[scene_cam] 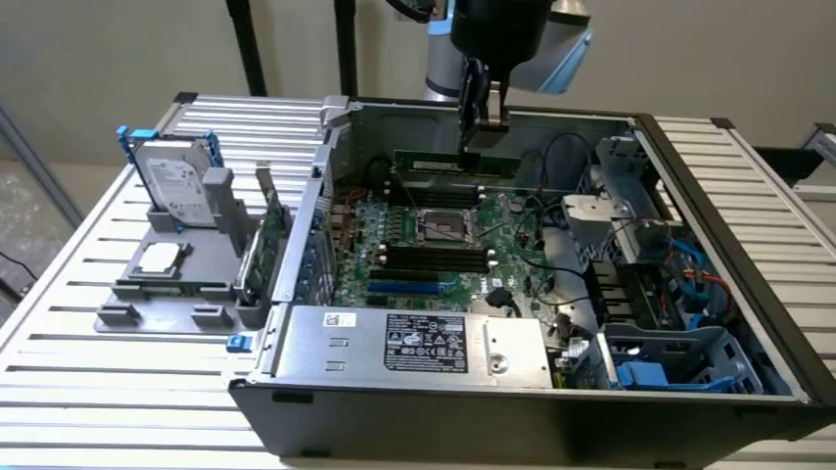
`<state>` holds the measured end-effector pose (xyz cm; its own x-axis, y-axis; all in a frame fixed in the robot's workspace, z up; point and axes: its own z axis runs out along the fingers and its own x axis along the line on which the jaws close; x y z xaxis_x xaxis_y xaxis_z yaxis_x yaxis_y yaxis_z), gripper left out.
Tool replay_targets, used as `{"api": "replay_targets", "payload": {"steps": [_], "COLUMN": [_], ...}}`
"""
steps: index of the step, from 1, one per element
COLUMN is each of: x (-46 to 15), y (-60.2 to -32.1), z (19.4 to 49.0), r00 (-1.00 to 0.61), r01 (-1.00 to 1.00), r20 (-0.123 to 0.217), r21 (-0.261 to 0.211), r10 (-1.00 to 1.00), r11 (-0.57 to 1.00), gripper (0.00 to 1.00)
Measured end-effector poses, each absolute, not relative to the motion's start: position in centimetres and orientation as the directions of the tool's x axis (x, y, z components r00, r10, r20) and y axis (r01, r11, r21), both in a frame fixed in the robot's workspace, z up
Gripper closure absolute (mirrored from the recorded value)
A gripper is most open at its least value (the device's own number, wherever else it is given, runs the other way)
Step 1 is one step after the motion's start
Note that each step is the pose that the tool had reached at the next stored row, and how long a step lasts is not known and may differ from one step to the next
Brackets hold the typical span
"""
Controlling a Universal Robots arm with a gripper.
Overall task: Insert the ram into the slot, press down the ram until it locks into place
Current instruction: 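Insert the ram into the slot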
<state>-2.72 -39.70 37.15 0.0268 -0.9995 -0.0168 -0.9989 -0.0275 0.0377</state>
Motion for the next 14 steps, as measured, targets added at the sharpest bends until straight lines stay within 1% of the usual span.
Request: {"api": "replay_targets", "payload": {"steps": [14], "x": [-2.72], "y": [-39.75], "z": [36.78], "r00": [0.025], "r01": [-0.999], "r20": [-0.017], "r21": [0.038], "r10": [-1.0], "r11": [-0.025], "gripper": [0.87]}}
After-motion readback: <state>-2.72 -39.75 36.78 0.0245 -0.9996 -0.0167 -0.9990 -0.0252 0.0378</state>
